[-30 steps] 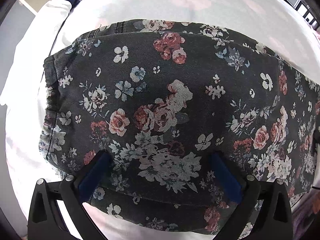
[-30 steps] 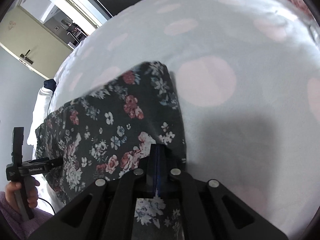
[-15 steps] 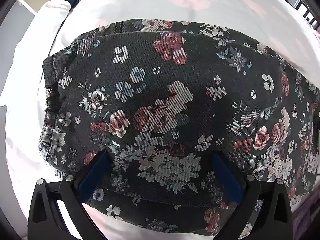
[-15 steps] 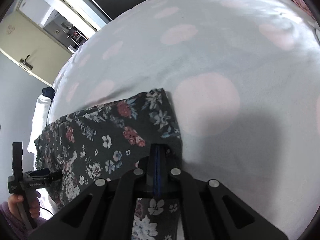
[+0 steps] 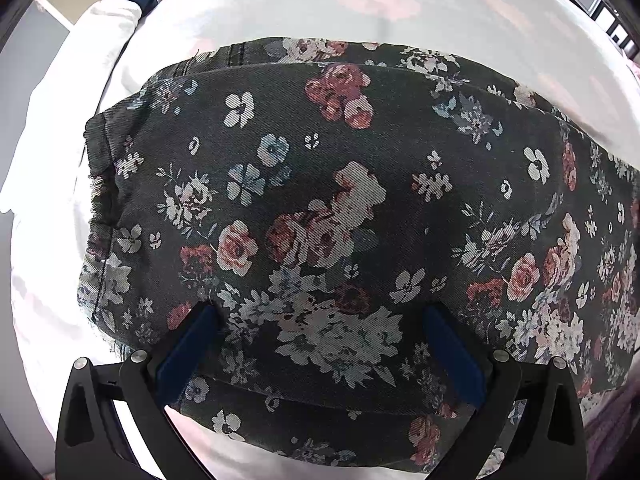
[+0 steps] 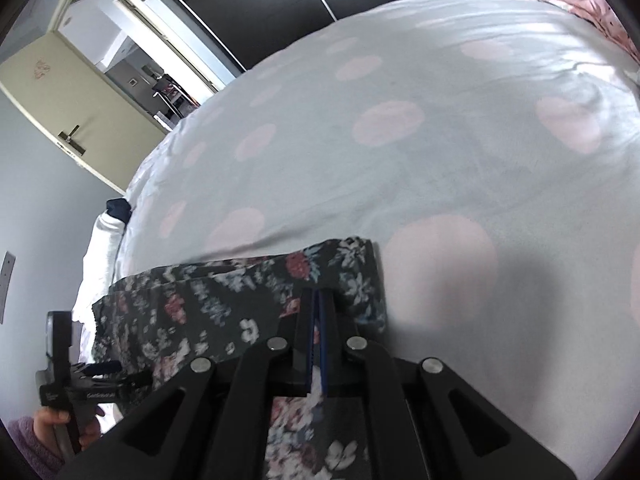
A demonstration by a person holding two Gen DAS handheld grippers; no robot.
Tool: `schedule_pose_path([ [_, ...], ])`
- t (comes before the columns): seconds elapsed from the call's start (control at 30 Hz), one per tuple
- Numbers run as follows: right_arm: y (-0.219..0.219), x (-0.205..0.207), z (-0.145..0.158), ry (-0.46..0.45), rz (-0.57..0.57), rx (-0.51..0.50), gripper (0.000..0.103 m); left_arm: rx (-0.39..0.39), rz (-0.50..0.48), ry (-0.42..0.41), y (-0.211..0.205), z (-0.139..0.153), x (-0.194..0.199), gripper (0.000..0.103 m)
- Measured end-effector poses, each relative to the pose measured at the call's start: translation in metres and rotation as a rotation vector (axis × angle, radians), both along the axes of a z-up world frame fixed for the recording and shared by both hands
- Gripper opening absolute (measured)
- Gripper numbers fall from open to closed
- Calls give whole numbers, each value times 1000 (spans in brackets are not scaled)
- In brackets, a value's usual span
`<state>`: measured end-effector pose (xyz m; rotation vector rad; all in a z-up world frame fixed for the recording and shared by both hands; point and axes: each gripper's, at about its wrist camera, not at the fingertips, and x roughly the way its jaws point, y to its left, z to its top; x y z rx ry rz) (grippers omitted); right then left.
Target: Fold clothes
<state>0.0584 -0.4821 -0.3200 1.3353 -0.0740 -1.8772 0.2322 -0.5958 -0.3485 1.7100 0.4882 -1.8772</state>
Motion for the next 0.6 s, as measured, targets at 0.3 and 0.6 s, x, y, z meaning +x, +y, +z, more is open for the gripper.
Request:
schedule_pose_path([
  [0.3, -6, -8, -17, -20, -3, 42, 0, 7, 2, 7, 7, 2, -11, 103],
  [0.6, 41, 8, -4, -142, -43, -27, 22, 1, 0, 10, 17, 7, -20, 103],
])
